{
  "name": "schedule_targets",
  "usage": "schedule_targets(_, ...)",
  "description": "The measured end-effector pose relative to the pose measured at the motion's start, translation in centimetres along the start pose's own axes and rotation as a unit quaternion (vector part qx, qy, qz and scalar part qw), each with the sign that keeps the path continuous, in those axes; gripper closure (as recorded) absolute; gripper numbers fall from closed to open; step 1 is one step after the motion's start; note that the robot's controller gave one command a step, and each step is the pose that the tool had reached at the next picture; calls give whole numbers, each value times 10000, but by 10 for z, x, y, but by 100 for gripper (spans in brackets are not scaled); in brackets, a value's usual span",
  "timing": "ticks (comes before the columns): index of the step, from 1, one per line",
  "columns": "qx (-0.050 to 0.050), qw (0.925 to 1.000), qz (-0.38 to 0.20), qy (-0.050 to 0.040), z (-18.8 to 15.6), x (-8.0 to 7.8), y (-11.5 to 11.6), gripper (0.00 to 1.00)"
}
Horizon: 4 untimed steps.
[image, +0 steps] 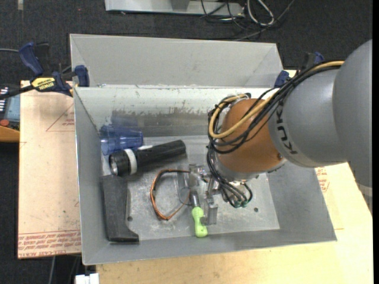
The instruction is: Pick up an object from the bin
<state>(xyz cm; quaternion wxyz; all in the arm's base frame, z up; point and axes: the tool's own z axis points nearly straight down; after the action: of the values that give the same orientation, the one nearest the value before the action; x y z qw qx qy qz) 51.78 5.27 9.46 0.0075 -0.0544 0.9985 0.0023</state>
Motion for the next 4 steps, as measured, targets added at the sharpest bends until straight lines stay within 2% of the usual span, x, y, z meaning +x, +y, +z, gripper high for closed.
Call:
schedule_targets(1,-9,10000,-27,27,19,6,11,0)
schedule_targets(2,-10,10000,79,16,5,-9,37,100)
schedule_targets(4,-14,10000,-5,10,11,-13,28,100)
